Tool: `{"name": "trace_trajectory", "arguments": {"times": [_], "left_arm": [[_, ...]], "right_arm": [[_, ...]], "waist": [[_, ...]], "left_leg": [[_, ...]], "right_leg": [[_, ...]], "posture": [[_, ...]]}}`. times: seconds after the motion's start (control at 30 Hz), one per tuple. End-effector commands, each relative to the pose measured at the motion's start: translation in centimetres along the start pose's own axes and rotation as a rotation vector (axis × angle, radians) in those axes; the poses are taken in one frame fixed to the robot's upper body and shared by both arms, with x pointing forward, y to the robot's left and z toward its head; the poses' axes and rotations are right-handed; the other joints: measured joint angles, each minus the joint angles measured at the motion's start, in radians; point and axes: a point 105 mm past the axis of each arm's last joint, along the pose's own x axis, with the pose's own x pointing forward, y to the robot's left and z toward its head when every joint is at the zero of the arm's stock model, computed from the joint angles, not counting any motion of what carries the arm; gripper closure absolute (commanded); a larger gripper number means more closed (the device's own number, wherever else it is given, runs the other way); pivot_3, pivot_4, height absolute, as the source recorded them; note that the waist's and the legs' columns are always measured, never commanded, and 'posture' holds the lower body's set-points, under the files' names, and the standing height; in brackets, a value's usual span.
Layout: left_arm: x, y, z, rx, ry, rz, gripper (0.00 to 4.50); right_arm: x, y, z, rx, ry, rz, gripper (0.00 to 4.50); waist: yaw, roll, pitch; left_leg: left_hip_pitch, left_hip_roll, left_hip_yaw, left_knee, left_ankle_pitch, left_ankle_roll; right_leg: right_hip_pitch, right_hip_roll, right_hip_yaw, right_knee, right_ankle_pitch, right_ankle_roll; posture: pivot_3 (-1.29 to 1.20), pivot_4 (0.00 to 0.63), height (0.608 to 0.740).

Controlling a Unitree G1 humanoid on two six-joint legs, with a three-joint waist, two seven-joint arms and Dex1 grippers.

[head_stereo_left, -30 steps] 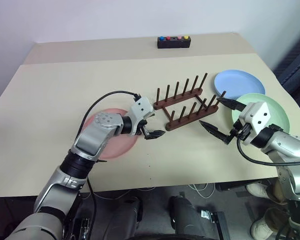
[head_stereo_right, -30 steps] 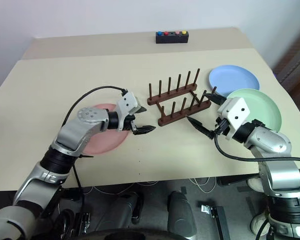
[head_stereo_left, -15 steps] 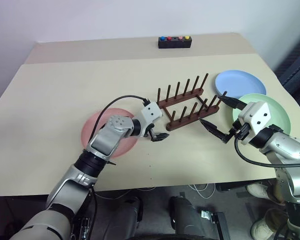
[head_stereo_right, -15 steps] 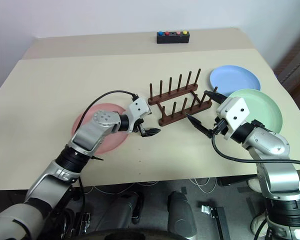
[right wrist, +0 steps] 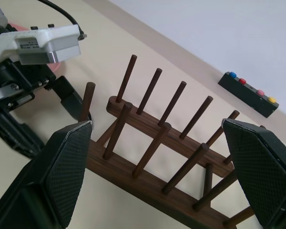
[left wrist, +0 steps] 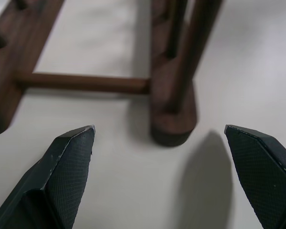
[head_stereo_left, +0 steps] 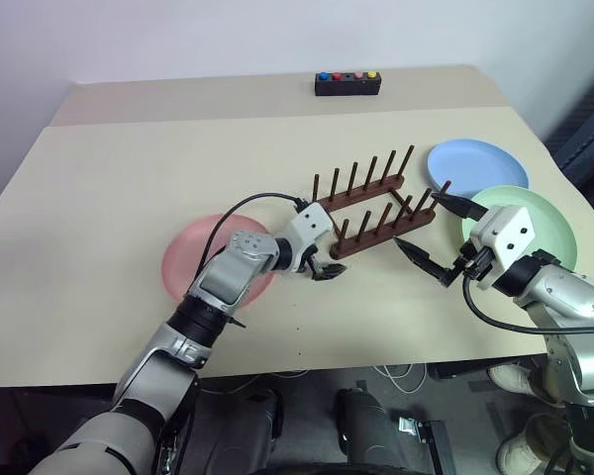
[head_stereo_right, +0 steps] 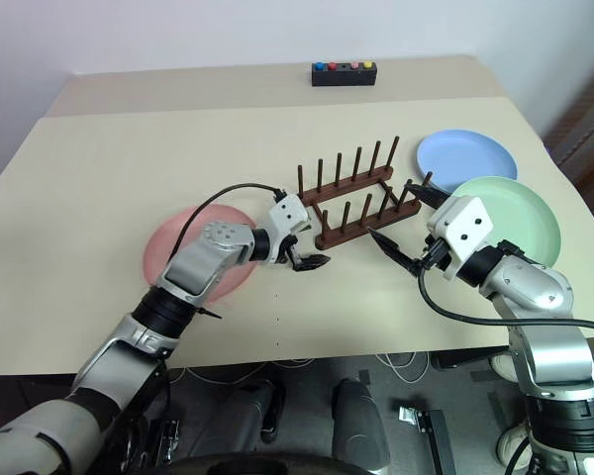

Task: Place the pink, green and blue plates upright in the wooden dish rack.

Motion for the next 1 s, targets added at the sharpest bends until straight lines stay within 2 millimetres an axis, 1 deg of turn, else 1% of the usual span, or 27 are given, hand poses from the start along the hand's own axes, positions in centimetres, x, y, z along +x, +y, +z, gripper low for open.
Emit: {"name": "trace_trajectory", "arguments": {"times": [0.03,0.17,0.2,0.23,0.47,0.57,0.67,0.77,0.8,0.9,1.0], "left_arm": [[0.3,-0.3,0.6,0.009,-0.002,-0.007,0.87],[0.3,-0.1,0.8,-0.009,-0.009,0.002,2.81],[0.2,0.2,0.9,-0.013,-0.011,0.013,3.41],[0.1,0.4,0.9,-0.017,-0.012,0.020,3.80],[-0.5,1.0,1.0,0.004,-0.018,0.033,3.81],[-1.7,1.3,1.8,0.039,-0.051,-0.033,3.81],[-2.4,2.0,2.1,0.126,-0.070,-0.067,3.81],[-2.6,2.4,2.2,0.147,-0.081,-0.088,3.81],[-2.6,2.9,2.4,0.162,-0.092,-0.087,3.81],[-2.6,3.4,3.0,0.198,-0.133,-0.135,3.81],[-2.1,3.0,3.0,0.239,-0.137,-0.205,3.81]], "right_arm": [[-0.2,-0.2,1.1,-0.038,-0.032,-0.011,0.00],[-0.2,-0.1,1.1,-0.040,-0.028,-0.009,0.00],[-0.2,-0.1,1.1,-0.040,-0.027,-0.010,0.00],[-0.3,-0.1,1.1,-0.040,-0.027,-0.011,0.00],[-0.3,-0.5,1.2,-0.041,-0.030,-0.021,0.00],[-0.6,-1.2,1.8,-0.016,-0.067,-0.052,0.00],[-1.3,-1.5,2.3,0.027,-0.103,-0.058,0.00],[-1.6,-1.4,2.5,0.042,-0.104,-0.043,0.00],[-1.7,-1.4,2.5,0.039,-0.098,-0.038,0.00],[-1.9,-1.2,2.5,0.034,-0.087,-0.032,0.00],[-1.7,-1.1,2.6,0.036,-0.089,-0.031,0.00]], "waist": [[0.000,0.000,0.000],[0.000,0.000,0.000],[0.000,0.000,0.000],[0.000,0.000,0.000],[-0.003,0.001,-0.001],[-0.005,0.001,-0.001],[-0.002,0.001,-0.001],[0.003,0.001,-0.001],[0.005,0.001,-0.001],[0.012,0.000,-0.001],[0.013,0.000,-0.001]], "left_leg": [[0.000,0.000,0.000,0.000,0.000,0.000],[0.000,0.000,0.000,0.000,0.000,0.000],[0.000,0.000,0.000,0.000,0.000,0.000],[0.000,0.000,0.000,0.000,0.000,0.000],[0.001,0.000,0.000,0.000,0.000,0.000],[0.001,0.000,0.000,0.000,0.000,0.000],[0.001,0.000,0.000,0.000,0.000,0.000],[0.001,0.000,0.000,0.000,0.000,0.000],[0.001,0.000,0.000,0.000,0.000,0.000],[0.000,0.000,0.000,0.000,0.000,0.000],[0.000,0.000,0.001,0.000,0.000,0.000]], "right_leg": [[0.000,0.000,0.000,0.000,0.000,0.000],[0.000,0.000,0.000,0.000,0.000,0.000],[0.000,0.000,0.000,0.000,0.000,0.000],[0.000,0.000,0.000,0.000,0.000,0.000],[0.001,0.000,0.000,0.000,0.000,0.000],[0.001,0.000,0.000,0.000,0.000,0.000],[0.000,0.000,0.000,0.000,0.000,0.000],[0.001,0.000,0.000,0.000,0.000,0.000],[0.001,0.000,0.000,0.000,0.000,0.000],[0.001,0.000,0.000,0.000,0.000,0.000],[0.001,0.000,0.000,0.000,0.000,0.000]], "posture": [[0.00,0.150,0.740],[0.00,0.150,0.740],[0.00,0.150,0.740],[0.00,0.150,0.740],[0.00,0.150,0.740],[0.00,0.150,0.740],[0.00,0.150,0.740],[0.00,0.150,0.740],[0.00,0.150,0.740],[0.00,0.150,0.740],[0.00,0.150,0.740]]}}
